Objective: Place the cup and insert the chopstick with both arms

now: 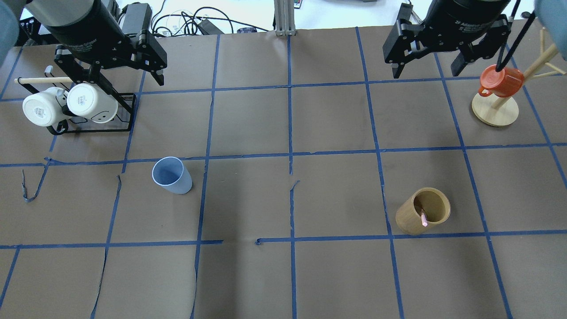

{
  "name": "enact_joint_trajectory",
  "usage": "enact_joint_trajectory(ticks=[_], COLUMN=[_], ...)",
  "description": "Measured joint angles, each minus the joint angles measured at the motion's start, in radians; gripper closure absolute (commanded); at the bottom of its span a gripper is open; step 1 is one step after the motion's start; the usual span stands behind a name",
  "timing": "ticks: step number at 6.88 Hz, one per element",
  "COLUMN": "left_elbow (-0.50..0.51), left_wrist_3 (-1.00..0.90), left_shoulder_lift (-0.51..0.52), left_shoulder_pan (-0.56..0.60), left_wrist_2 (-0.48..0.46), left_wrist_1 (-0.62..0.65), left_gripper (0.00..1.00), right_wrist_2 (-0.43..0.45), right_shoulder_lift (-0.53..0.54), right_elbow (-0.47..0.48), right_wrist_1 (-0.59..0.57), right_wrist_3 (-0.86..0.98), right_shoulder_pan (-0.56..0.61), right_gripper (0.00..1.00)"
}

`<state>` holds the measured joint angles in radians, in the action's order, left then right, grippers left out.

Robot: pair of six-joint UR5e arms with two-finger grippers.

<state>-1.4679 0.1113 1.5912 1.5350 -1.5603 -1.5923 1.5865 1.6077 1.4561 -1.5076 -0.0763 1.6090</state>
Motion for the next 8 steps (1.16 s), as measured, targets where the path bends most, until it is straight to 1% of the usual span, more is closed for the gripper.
enact_joint_trajectory(ticks=[1, 3, 5, 6, 7, 8], left_elbow=[0.000, -0.002, -0.034, -0.072, -0.143, -0.255], left_wrist_3=[0.000, -0.004, -0.038, -0.077, -0.102, -0.115], left_shoulder_lift=[0.001, 0.002, -0.001, 0.007, 0.024, 0.036], left_shoulder_pan=[0.000, 0.000, 0.000, 0.001, 0.000, -0.002], left_wrist_2=[0.000, -0.001, -0.001, -0.001, -0.001, -0.002], left_wrist_1=[0.000, -0.001, -0.002, 0.010, 0.059, 0.165], left_gripper=[0.00, 0.00, 0.00, 0.00, 0.00, 0.00], right_wrist_2=[0.001, -0.003, -0.009, -0.010, -0.009, -0.007], right_shoulder_lift=[-0.001, 0.000, 0.000, 0.001, 0.002, 0.002], right_elbow=[0.000, 0.000, 0.000, 0.000, 0.000, 0.001], right_wrist_1=[0.023, 0.029, 0.030, 0.033, 0.038, 0.043], right_wrist_3=[-0.014, 0.003, 0.036, 0.041, 0.043, 0.042], right_shoulder_pan=[0.000, 0.000, 0.000, 0.000, 0.000, 0.000], right_gripper=[0.00, 0.00, 0.00, 0.00, 0.00, 0.00])
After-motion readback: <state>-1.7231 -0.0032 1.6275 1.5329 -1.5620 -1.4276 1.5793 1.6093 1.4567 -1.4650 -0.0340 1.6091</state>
